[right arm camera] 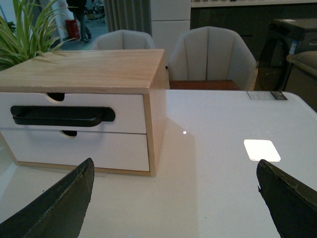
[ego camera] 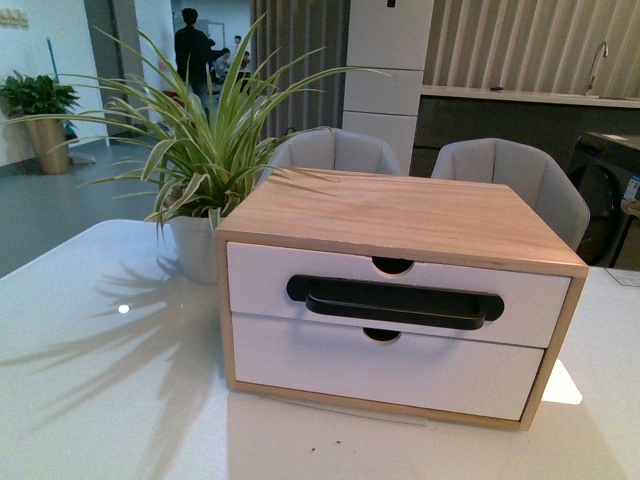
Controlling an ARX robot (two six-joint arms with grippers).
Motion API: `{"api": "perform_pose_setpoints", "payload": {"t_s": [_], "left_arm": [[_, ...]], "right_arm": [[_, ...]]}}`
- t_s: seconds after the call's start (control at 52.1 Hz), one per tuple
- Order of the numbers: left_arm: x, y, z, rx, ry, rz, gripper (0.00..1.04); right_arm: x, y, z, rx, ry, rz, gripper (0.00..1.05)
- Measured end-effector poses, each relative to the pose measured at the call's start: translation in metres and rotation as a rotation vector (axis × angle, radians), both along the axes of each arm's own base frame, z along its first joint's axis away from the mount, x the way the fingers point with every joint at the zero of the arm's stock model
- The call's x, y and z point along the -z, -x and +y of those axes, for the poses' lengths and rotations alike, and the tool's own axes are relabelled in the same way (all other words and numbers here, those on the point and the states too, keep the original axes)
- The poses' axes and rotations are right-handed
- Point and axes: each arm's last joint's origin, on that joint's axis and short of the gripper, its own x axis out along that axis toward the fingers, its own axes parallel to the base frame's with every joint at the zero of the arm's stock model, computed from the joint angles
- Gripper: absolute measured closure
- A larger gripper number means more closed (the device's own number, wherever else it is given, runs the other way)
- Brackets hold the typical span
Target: Pull drawer
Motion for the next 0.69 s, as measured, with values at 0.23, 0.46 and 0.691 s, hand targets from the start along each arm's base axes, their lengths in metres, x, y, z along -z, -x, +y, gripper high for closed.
{"api": "perform_pose_setpoints", "payload": {"t_s": [0.23,0.46,0.691], "left_arm": [[0.000,0.000,0.000,0.000,0.000,0.000,0.07],[-0.007,-0.011,-0.002,0.010,-0.034,-0.042,0.07],[-0.023,-0.048,-0.032,0.397,-0.184,0.012,0.07]], "right_arm": [[0.000,0.000,0.000,0.000,0.000,0.000,0.09],[-0.004,-0.009,0.003,0.149,0.002,0.007,0.09],[-0.021,-0.049,0.016,-0.047,0.158,0.176,0.09]]}}
